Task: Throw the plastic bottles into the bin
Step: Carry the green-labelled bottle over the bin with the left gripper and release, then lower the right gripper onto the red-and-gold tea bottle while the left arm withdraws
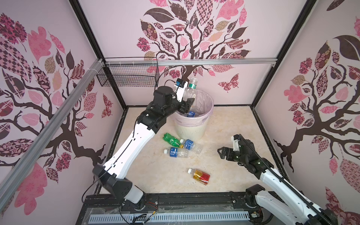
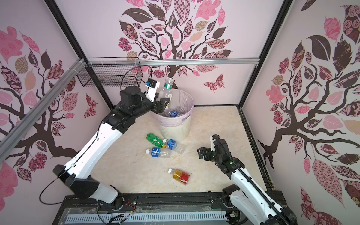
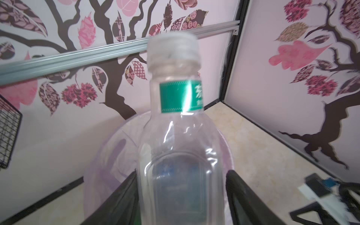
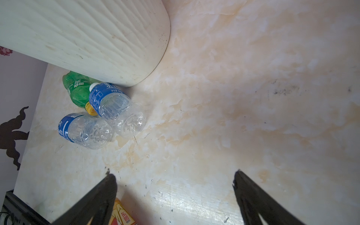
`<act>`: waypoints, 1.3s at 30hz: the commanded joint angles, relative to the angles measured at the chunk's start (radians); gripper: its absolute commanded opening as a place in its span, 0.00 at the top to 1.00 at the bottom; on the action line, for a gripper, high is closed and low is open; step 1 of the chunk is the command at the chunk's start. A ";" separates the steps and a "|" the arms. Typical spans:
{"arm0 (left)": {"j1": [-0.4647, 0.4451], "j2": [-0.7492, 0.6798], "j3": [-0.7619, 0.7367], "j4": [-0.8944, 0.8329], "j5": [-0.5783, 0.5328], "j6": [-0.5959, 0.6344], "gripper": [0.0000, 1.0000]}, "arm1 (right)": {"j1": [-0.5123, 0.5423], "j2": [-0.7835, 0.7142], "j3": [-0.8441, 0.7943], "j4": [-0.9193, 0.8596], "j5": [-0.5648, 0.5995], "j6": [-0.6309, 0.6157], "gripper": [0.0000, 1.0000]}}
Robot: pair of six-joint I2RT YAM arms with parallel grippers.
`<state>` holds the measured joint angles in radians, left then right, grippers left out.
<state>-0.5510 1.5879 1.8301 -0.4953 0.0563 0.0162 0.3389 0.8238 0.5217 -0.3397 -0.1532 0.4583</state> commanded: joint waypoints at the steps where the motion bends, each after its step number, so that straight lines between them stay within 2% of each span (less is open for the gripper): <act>1: 0.023 0.001 0.022 -0.096 -0.061 -0.041 0.18 | -0.005 -0.023 0.072 -0.056 -0.011 -0.027 0.04; 5: 0.077 -0.152 -0.176 -0.022 -0.026 -0.097 0.11 | -0.003 -0.013 0.100 -0.055 -0.094 -0.050 0.05; 9: 0.132 -0.339 -0.331 -0.081 -0.023 -0.089 0.10 | 0.039 0.035 0.148 -0.084 -0.128 -0.097 0.05; 12: 0.173 -0.484 -0.465 -0.155 -0.031 -0.067 0.10 | 0.133 0.091 0.195 -0.115 -0.100 -0.151 0.05; 17: 0.266 -0.724 -0.708 -0.243 -0.033 -0.072 0.10 | 0.275 0.229 0.256 -0.157 -0.168 -0.219 0.05; 22: 0.327 -0.891 -0.898 -0.263 -0.010 -0.116 0.10 | 0.465 0.405 0.303 -0.208 -0.110 -0.283 0.03; 29: 0.330 -0.966 -0.988 -0.251 -0.019 -0.143 0.10 | 0.581 0.588 0.315 -0.206 -0.118 -0.301 0.03; 34: 0.329 -0.969 -0.994 -0.245 -0.046 -0.131 0.10 | 0.610 0.649 0.313 -0.208 -0.092 -0.266 0.04; 39: 0.329 -0.956 -0.997 -0.226 -0.043 -0.130 0.10 | 0.627 0.666 0.287 -0.161 -0.052 -0.222 0.10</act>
<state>-0.2268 0.6281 0.8623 -0.7479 0.0200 -0.1093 0.9535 1.4666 0.8051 -0.5098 -0.2413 0.2020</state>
